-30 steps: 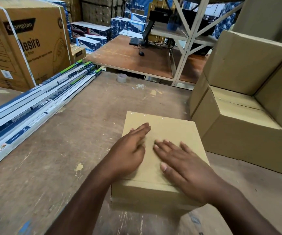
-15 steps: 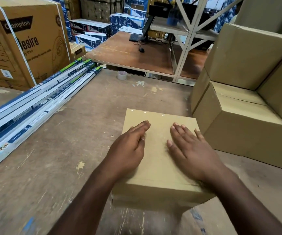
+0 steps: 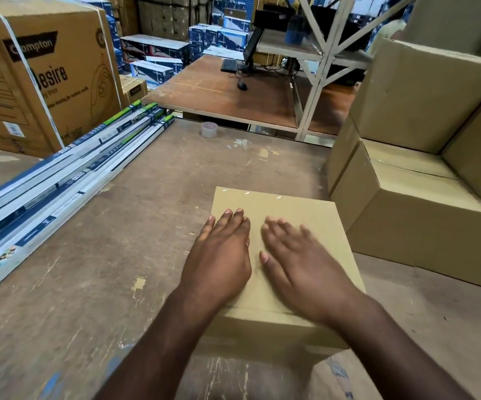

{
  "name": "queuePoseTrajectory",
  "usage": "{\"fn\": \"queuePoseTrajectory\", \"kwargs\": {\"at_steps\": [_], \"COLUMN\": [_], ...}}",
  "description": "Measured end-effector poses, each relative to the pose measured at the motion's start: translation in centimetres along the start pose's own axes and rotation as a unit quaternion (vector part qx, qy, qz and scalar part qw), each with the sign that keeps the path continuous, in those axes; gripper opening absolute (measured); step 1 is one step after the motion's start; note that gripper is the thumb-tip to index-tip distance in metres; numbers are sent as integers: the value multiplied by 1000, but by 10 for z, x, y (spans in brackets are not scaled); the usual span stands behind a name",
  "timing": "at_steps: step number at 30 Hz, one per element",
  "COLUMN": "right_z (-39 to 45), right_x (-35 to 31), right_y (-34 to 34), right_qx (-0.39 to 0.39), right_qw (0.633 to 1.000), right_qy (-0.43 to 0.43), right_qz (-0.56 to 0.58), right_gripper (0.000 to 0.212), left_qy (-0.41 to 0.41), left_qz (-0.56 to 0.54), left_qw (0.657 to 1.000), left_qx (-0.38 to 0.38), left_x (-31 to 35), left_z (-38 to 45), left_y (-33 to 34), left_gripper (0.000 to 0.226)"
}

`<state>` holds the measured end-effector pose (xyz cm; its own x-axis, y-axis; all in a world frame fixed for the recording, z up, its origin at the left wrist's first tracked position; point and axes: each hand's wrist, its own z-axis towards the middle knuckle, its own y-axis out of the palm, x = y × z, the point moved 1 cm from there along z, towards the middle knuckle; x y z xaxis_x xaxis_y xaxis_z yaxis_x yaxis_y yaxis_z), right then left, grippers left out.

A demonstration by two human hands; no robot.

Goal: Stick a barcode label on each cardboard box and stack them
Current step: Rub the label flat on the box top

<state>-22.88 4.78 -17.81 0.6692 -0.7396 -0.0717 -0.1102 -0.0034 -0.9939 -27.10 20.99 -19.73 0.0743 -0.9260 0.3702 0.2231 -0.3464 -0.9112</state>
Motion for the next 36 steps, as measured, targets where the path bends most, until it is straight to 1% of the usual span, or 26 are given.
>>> {"fn": "queuePoseTrajectory", "kwargs": {"at_steps": [2, 3, 6, 7, 8, 10, 11, 12, 14, 16, 17, 18, 20, 22, 23, 24, 25, 27, 28, 29, 30, 31, 32, 34, 35, 36], "right_z": [-17, -20, -14, -11, -8, -11, -13, -11, 2, 14, 17, 16, -1, -26, -34, -36, -33, -23, -19, -17, -17, -19, -23, -30, -27, -17], "right_x": [-3, 6, 44, 44, 34, 4, -6, -6, 16, 42, 45, 38, 7, -16, -13, 0, 17, 61, 79, 88, 85, 71, 50, 15, 12, 19], "right_y": [1, 1, -4, -6, -7, -1, 2, 3, 1, -6, -8, -9, -4, 1, 2, 1, 0, -5, -11, -17, -21, -23, -22, -9, -2, 1], "right_qx": [-16, -8, 31, 35, 32, 4, -9, -8, 16, 10, 1, -6, -30, -52, -65, -67, -58, -25, -5, 11, 29, 38, 28, -40, -60, -58], "right_qw": [999, 1000, 995, 993, 996, 1000, 1000, 1000, 999, 992, 992, 995, 999, 992, 989, 989, 994, 999, 995, 990, 990, 995, 999, 994, 991, 993], "right_qy": [-42, -30, 89, 97, 74, -5, -28, -29, 37, 121, 123, 95, -8, -100, -123, -121, -92, 29, 96, 136, 133, 93, 31, -93, -115, -97], "right_qz": [9, -2, -45, -51, -41, -6, -3, -5, -10, -24, -26, -23, 12, 51, 53, 45, 31, -12, -31, -36, -25, 0, 28, 47, 34, 23], "right_gripper": [74, 74, 80, 83, 84, 84, 84, 85, 87, 78, 76, 75, 71, 68, 68, 69, 74, 90, 95, 97, 94, 89, 85, 79, 78, 81], "left_qy": [-5, -5, -1, 1, 2, 6, 8, 10, 13, 10, 7, 6, 6, 6, 6, 8, 10, 12, 13, 13, 10, 6, 6, 13, 17, 19], "left_qz": [-15, -18, -10, -7, -6, -6, -6, -7, -14, -18, -19, -21, -25, -32, -37, -43, -48, -55, -58, -63, -70, -79, -86, -93, -100, -109], "left_qw": [1000, 1000, 1000, 1000, 1000, 1000, 1000, 1000, 1000, 1000, 1000, 1000, 1000, 999, 999, 999, 999, 998, 998, 998, 997, 996, 996, 995, 994, 993], "left_qx": [6, 7, 5, 5, 5, 3, 3, 5, 7, 8, 10, 13, 16, 17, 19, 20, 22, 24, 25, 28, 33, 37, 39, 35, 33, 28], "left_x": [-2, -2, -1, -1, 0, -2, -3, -4, -5, -6, -5, -5, -5, -7, -7, -8, -9, -9, -9, -9, -10, -10, -11, -13, -15, -17], "left_z": [0, 0, 1, 1, 2, 2, 2, 2, 2, 2, 2, 2, 3, 3, 3, 3, 3, 2, 3, 3, 3, 4, 4, 5, 6, 7], "left_y": [0, 0, 2, 2, 3, 4, 4, 4, 5, 5, 5, 5, 5, 6, 6, 6, 5, 6, 7, 7, 7, 7, 6, 4, 3, 1], "left_gripper": [51, 51, 52, 53, 54, 55, 54, 53, 50, 50, 50, 50, 52, 54, 54, 52, 51, 49, 49, 48, 48, 48, 49, 53, 57, 59]}}
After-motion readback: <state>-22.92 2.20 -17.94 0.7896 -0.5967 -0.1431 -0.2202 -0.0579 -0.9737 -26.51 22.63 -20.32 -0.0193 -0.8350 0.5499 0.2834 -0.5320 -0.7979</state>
